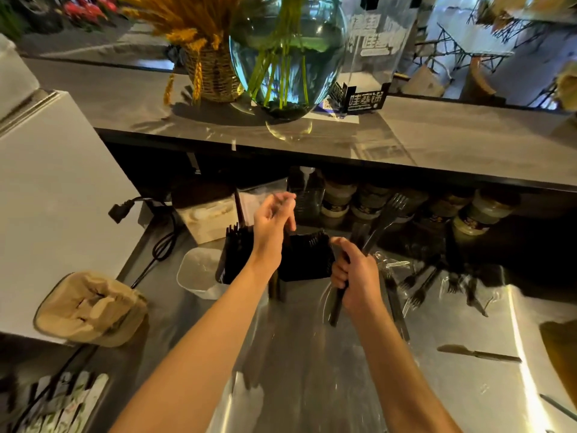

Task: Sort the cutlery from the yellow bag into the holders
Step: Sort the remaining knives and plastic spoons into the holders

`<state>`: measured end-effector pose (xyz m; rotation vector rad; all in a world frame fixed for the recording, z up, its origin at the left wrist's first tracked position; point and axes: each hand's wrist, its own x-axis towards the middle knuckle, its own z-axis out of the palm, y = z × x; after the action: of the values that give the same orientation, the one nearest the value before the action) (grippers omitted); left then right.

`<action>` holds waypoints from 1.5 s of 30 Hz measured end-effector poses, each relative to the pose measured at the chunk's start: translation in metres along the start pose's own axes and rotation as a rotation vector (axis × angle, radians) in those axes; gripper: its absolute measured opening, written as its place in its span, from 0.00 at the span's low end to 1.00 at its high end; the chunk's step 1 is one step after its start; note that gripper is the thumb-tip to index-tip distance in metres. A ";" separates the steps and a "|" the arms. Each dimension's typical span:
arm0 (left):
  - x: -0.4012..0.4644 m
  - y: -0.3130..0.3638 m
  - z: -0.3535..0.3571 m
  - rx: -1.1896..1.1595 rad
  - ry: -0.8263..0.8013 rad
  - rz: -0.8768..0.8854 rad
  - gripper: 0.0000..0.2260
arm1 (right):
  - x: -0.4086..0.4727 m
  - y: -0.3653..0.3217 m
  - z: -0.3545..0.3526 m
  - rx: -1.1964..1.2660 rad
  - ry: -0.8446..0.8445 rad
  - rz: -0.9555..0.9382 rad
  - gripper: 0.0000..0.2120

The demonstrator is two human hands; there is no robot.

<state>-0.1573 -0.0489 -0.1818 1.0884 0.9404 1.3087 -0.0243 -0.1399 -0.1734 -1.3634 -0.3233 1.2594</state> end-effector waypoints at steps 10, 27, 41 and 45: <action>-0.012 -0.018 0.003 0.249 0.006 -0.165 0.13 | -0.006 0.007 0.004 0.011 -0.016 0.018 0.07; -0.030 -0.027 0.009 1.068 -0.070 0.267 0.25 | -0.011 0.003 -0.001 0.032 -0.033 -0.011 0.08; -0.037 -0.004 0.006 0.946 -0.265 -0.022 0.20 | -0.030 -0.017 0.000 0.270 -0.335 0.078 0.21; -0.055 0.019 0.010 0.329 -0.227 -0.518 0.29 | -0.029 -0.019 0.007 0.321 -0.224 -0.039 0.10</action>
<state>-0.1565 -0.1056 -0.1647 1.1137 1.1904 0.6075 -0.0320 -0.1538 -0.1415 -0.9424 -0.2864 1.3687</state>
